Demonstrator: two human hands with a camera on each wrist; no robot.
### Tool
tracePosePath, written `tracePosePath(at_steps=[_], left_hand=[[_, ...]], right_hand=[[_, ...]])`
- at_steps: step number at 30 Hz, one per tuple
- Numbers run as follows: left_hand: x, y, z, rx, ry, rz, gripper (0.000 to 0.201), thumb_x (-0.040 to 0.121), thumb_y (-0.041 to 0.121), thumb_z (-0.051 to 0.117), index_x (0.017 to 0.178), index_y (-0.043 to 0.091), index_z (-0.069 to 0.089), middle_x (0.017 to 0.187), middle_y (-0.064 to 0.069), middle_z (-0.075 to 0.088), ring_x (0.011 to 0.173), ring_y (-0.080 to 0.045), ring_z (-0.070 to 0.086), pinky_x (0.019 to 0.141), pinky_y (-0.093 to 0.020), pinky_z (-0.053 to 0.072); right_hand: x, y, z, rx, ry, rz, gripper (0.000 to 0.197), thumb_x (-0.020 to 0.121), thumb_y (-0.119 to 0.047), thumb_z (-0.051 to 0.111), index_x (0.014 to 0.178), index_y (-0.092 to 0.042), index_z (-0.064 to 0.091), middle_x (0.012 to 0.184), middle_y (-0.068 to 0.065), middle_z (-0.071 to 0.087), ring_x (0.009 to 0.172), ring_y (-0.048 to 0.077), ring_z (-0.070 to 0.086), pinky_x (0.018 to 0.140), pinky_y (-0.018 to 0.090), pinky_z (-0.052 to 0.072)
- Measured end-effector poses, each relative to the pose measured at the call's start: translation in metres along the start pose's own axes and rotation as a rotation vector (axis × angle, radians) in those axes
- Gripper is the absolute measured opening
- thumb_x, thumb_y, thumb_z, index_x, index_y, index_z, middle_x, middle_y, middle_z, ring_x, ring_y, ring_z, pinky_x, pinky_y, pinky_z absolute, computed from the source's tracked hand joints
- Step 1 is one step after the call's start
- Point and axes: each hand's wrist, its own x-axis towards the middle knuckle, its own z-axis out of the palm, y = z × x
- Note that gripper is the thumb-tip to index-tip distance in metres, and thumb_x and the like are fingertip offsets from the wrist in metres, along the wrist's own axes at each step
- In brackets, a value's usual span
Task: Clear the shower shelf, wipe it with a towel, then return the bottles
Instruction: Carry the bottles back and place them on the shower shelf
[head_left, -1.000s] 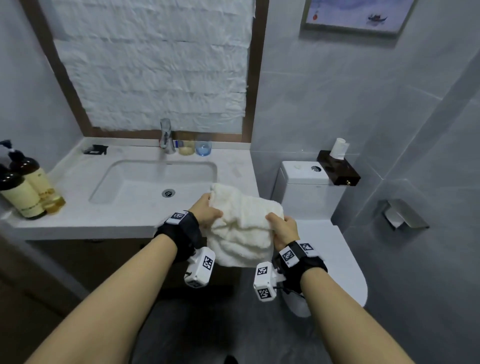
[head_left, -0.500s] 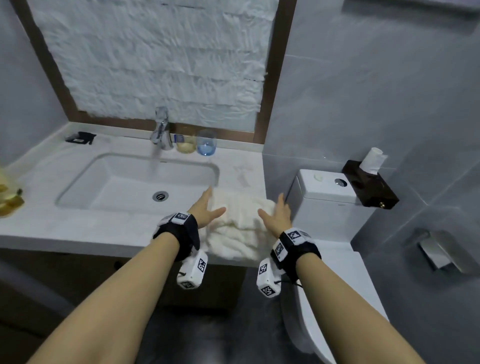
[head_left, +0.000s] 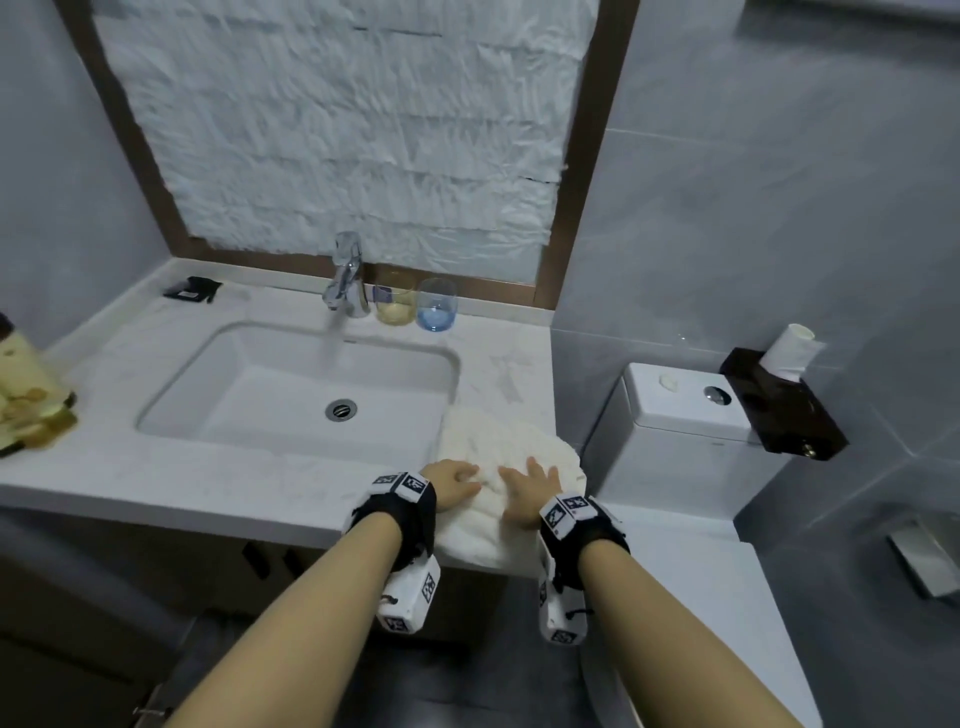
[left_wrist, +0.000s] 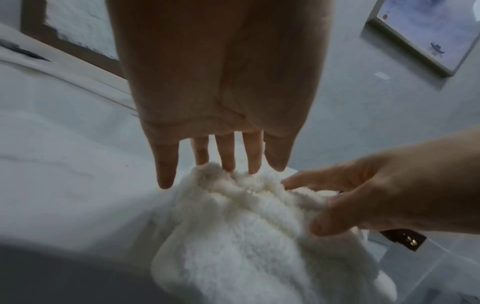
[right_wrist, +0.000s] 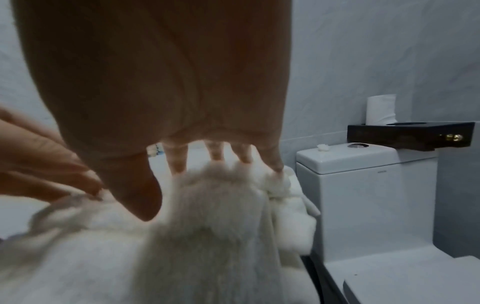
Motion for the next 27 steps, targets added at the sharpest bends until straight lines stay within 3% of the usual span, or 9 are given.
tracePosePath(at_steps=[2, 4, 9, 14, 20, 25, 27], left_hand=[[-0.012, 0.0, -0.01, -0.11, 0.04, -0.024, 0.046, 0.093, 0.031, 0.05, 0.136, 0.014, 0.045, 0.143, -0.01, 0.046, 0.13, -0.024, 0.044, 0.108, -0.03, 0.031], [-0.028, -0.002, -0.026, -0.228, 0.082, -0.048, 0.043, 0.091, 0.029, 0.054, 0.131, 0.013, 0.051, 0.134, -0.012, 0.055, 0.121, -0.023, 0.052, 0.105, -0.031, 0.037], [-0.074, -0.034, -0.066, -0.418, 0.2, -0.113, 0.034, 0.09, 0.027, 0.056, 0.121, 0.014, 0.058, 0.122, -0.013, 0.062, 0.111, -0.024, 0.058, 0.094, -0.029, 0.042], [-0.127, -0.106, -0.086, -0.529, 0.322, -0.263, 0.033, 0.089, 0.026, 0.057, 0.119, 0.014, 0.058, 0.117, -0.015, 0.063, 0.108, -0.029, 0.059, 0.087, -0.031, 0.046], [-0.18, -0.207, -0.117, -0.663, 0.458, -0.427, 0.025, 0.09, 0.026, 0.055, 0.112, 0.014, 0.059, 0.105, -0.014, 0.068, 0.082, -0.021, 0.062, 0.051, -0.023, 0.04], [-0.2, -0.274, -0.156, -0.733, 0.547, -0.472, 0.021, 0.09, 0.023, 0.053, 0.109, 0.014, 0.059, 0.097, -0.006, 0.068, 0.075, -0.016, 0.061, 0.048, -0.021, 0.036], [-0.206, -0.297, -0.175, -0.745, 0.576, -0.478, 0.019, 0.091, 0.022, 0.053, 0.107, 0.015, 0.059, 0.098, -0.007, 0.067, 0.079, -0.017, 0.061, 0.049, -0.021, 0.037]], right_hand=[[-0.013, -0.009, -0.012, 0.06, 0.059, -0.013, 0.056, 0.09, -0.024, 0.049, 0.143, -0.021, 0.033, 0.147, 0.016, 0.033, 0.137, 0.033, 0.03, 0.113, 0.042, 0.026], [-0.025, -0.024, -0.024, 0.182, 0.096, -0.019, 0.052, 0.089, -0.024, 0.051, 0.139, -0.022, 0.04, 0.142, 0.014, 0.038, 0.13, 0.032, 0.041, 0.107, 0.037, 0.035], [-0.033, -0.093, -0.039, 0.335, 0.041, -0.191, 0.046, 0.087, -0.021, 0.056, 0.132, -0.016, 0.05, 0.142, 0.01, 0.043, 0.128, 0.025, 0.046, 0.102, 0.029, 0.039], [-0.031, -0.181, -0.022, 0.326, -0.047, -0.332, 0.042, 0.087, -0.021, 0.058, 0.128, -0.014, 0.054, 0.138, 0.007, 0.051, 0.126, 0.02, 0.049, 0.101, 0.027, 0.038], [-0.03, -0.288, 0.002, 0.321, -0.135, -0.405, 0.041, 0.087, -0.021, 0.057, 0.127, -0.015, 0.054, 0.128, 0.01, 0.058, 0.115, 0.025, 0.057, 0.096, 0.033, 0.047], [-0.018, -0.369, 0.009, 0.283, -0.139, -0.446, 0.04, 0.088, -0.019, 0.056, 0.128, -0.014, 0.054, 0.129, 0.01, 0.057, 0.105, 0.022, 0.057, 0.095, 0.031, 0.045], [-0.011, -0.4, 0.009, 0.288, -0.141, -0.455, 0.04, 0.089, -0.019, 0.055, 0.128, -0.014, 0.054, 0.13, 0.01, 0.057, 0.11, 0.023, 0.057, 0.097, 0.032, 0.044]])
